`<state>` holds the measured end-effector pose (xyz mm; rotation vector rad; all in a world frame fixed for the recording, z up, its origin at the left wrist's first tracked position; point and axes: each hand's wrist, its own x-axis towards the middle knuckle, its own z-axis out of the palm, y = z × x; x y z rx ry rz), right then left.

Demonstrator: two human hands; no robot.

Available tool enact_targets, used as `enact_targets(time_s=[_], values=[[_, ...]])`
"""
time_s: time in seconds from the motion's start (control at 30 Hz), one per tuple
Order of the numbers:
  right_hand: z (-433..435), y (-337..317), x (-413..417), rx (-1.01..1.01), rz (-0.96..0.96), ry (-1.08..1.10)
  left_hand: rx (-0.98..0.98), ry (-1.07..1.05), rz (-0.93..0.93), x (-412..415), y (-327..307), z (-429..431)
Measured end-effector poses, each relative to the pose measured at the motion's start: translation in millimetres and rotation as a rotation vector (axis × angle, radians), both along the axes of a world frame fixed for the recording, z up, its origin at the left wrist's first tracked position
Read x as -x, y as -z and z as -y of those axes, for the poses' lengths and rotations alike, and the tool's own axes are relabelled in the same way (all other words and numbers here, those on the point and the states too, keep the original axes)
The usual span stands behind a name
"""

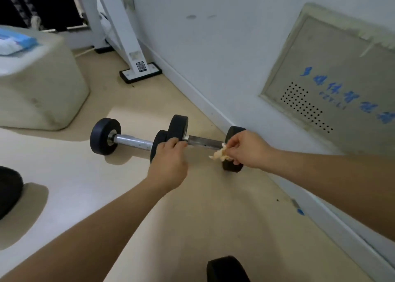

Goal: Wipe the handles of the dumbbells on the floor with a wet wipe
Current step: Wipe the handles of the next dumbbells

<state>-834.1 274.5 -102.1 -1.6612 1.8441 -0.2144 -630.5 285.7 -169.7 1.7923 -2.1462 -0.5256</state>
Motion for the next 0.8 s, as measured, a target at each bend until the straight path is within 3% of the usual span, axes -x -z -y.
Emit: enact_targets(time_s=[0.07,0.13,0.37,0.5,0.6,0.73,0.8], values=[[24.7,18.6,-4.3,0.095,0.018,0.096,0.109,0.128,0.238,-7.9,5.2,27.5],[39.7,39.0,-17.4,0.182,0.121,0.219,0.088,0.176,0.36,-9.7,8.9,48.6],[56.6,88.8,-39.2,0.383,0.298,0.352,0.159,0.2,0.477,-13.8,38.8,53.1],[73.8,110.7,-61.6,0.469,0.142,0.212,0.219,0.193,0.437,-17.8,40.8,27.7],[70.8,125.6,-82.8,0.404,-0.084,-0.031,0.23,0.18,0.356,-25.4,48.6,9.0],[50.6,122.3,-66.1,0.402,-0.372,-0.248,0.304,0.234,0.382,-38.4,52.3,-9.1],[42.6,119.8,-55.1,0.362,-0.419,-0.215,0.293,0.239,0.407,-42.1,52.3,-17.0]])
